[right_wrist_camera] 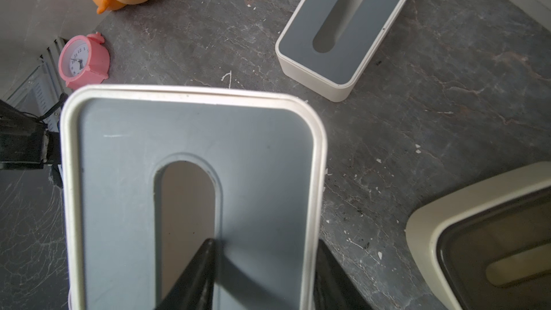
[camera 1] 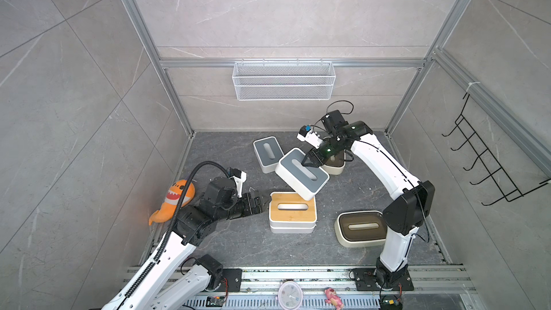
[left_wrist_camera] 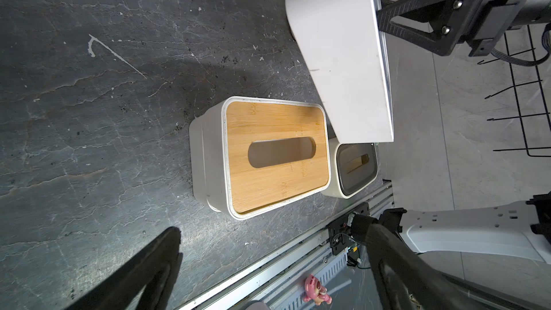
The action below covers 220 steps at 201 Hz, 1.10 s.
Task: Stack the tissue boxes
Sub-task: Place the tissue box at the tissue box.
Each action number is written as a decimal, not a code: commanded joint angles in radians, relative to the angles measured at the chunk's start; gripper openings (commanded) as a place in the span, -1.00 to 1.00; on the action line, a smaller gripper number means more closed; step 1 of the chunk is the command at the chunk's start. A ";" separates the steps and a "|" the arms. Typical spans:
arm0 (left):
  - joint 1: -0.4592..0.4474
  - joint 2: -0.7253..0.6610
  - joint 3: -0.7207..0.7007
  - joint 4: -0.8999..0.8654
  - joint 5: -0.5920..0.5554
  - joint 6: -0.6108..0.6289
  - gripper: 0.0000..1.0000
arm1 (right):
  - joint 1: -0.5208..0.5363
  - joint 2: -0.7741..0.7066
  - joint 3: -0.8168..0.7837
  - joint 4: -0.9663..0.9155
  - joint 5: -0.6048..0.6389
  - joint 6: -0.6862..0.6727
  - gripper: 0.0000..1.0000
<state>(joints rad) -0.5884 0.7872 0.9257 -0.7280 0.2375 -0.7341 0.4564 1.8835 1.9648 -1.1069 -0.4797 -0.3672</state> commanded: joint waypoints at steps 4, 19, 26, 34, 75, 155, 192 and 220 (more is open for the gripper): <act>0.006 -0.030 0.032 -0.023 0.013 -0.005 0.99 | 0.042 -0.069 -0.021 -0.032 -0.036 -0.064 -0.20; 0.006 -0.036 0.042 -0.038 0.020 0.001 0.99 | 0.068 -0.073 -0.029 -0.047 -0.013 -0.094 -0.19; 0.005 -0.036 0.047 -0.039 0.037 0.002 0.99 | 0.079 -0.072 -0.029 -0.060 -0.006 -0.113 -0.20; 0.005 -0.039 0.052 -0.029 0.068 0.000 0.99 | 0.090 -0.072 -0.026 -0.073 -0.003 -0.132 -0.20; 0.005 -0.053 0.098 -0.032 0.133 0.006 0.99 | 0.127 -0.068 0.015 -0.129 0.019 -0.193 -0.21; 0.006 -0.095 0.073 -0.066 0.113 0.002 0.99 | 0.210 -0.105 -0.026 -0.144 0.055 -0.242 -0.22; 0.005 -0.098 0.075 -0.078 0.098 -0.016 0.99 | 0.245 -0.133 -0.067 -0.127 0.079 -0.261 -0.21; 0.005 -0.088 0.066 -0.076 0.094 -0.016 0.99 | 0.270 -0.124 -0.081 -0.125 0.118 -0.269 -0.21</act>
<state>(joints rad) -0.5884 0.6971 0.9890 -0.7952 0.3382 -0.7410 0.7059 1.7844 1.8992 -1.2335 -0.3847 -0.6140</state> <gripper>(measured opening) 0.995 0.486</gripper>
